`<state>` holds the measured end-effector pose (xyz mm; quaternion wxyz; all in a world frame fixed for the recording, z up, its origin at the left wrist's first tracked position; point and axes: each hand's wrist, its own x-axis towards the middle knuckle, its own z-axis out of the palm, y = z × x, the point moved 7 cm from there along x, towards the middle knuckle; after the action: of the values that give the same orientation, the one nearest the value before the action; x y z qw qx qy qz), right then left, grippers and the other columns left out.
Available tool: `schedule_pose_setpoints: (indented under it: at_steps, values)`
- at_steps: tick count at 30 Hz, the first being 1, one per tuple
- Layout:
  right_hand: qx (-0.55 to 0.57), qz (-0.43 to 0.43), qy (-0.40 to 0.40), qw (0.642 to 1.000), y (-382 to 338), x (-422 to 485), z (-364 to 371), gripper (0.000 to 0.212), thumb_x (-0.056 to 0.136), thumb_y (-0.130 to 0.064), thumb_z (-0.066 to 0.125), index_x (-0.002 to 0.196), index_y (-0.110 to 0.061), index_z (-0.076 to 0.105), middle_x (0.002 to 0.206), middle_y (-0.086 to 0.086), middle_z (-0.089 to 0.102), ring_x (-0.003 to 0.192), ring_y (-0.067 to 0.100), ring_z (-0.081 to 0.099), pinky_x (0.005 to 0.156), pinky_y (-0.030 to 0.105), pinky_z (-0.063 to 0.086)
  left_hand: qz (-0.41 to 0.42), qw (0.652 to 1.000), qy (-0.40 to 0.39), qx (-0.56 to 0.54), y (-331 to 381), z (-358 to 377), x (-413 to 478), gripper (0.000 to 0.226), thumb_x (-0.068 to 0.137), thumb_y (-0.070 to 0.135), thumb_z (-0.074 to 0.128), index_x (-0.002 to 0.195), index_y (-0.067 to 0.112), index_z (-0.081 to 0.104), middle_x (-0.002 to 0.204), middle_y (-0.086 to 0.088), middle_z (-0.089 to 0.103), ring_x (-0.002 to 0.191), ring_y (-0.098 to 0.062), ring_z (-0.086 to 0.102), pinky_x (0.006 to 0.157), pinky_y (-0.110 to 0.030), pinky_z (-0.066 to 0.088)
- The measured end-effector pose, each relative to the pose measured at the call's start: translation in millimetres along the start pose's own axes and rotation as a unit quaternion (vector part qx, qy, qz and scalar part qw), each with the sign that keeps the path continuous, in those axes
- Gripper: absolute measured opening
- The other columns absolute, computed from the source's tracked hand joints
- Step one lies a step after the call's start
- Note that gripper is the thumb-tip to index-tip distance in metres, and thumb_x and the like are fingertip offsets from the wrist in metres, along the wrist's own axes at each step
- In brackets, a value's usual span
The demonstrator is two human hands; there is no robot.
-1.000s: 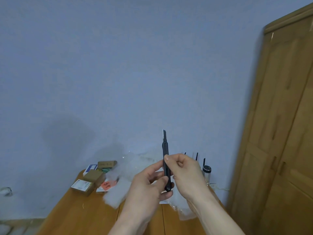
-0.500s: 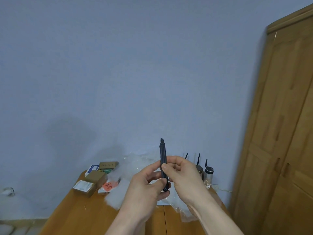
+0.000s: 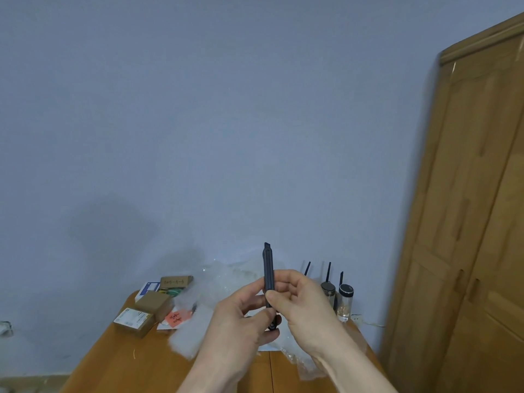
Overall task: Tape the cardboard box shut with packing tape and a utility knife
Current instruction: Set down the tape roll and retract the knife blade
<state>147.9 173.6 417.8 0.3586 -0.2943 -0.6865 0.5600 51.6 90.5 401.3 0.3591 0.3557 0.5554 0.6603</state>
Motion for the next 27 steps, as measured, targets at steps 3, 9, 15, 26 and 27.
schedule_pose_setpoints:
  at_steps: [3,9,15,26,27]
  values:
    - [0.010,0.002,-0.005,1.000,-1,-1,-1,0.029,0.094,0.006,0.060,0.105,-0.018,0.071,0.084,-0.004,0.077,0.077,0.007,0.075,0.063,0.017,0.057,0.000,1.000,0.006,-0.006,-4,1,3,0.055,0.093,-0.015,0.062,0.103,0.038,0.075,0.089,-0.002,0.083,0.095,-0.037,0.077,0.067,-0.030,0.065]
    - [-0.029,-0.002,0.015,0.999,6,-3,-7,0.022,0.092,-0.010,0.069,0.104,-0.029,0.071,0.090,-0.007,0.076,0.078,-0.002,0.072,0.066,0.013,0.055,-0.002,0.999,0.036,-0.004,-15,4,9,0.056,0.093,-0.014,0.063,0.118,0.035,0.072,0.100,-0.009,0.082,0.092,-0.030,0.080,0.077,-0.037,0.066]
    - [-0.097,0.002,0.062,0.993,26,-5,-13,0.017,0.086,-0.027,0.076,0.098,-0.036,0.067,0.085,-0.006,0.076,0.074,-0.002,0.070,0.072,0.027,0.063,0.000,0.999,0.041,0.011,-37,8,16,0.048,0.091,-0.012,0.066,0.112,0.029,0.080,0.108,-0.011,0.082,0.094,-0.027,0.082,0.089,-0.045,0.063]
    - [-0.175,0.117,0.060,0.976,147,-13,-32,0.009,0.084,-0.031,0.072,0.093,-0.029,0.071,0.083,-0.014,0.080,0.077,0.000,0.075,0.076,0.034,0.063,-0.128,0.984,0.023,0.122,-160,18,18,0.034,0.101,0.001,0.058,0.115,0.026,0.077,0.107,-0.003,0.082,0.094,-0.016,0.081,0.084,-0.036,0.065]
    - [-0.180,0.134,0.058,0.973,165,-19,-34,0.008,0.084,-0.032,0.072,0.092,-0.031,0.071,0.084,-0.014,0.080,0.078,-0.001,0.074,0.077,0.032,0.063,-0.154,0.980,0.014,0.126,-177,18,14,0.033,0.102,0.003,0.057,0.118,0.026,0.074,0.108,-0.002,0.081,0.091,-0.014,0.081,0.080,-0.032,0.064]
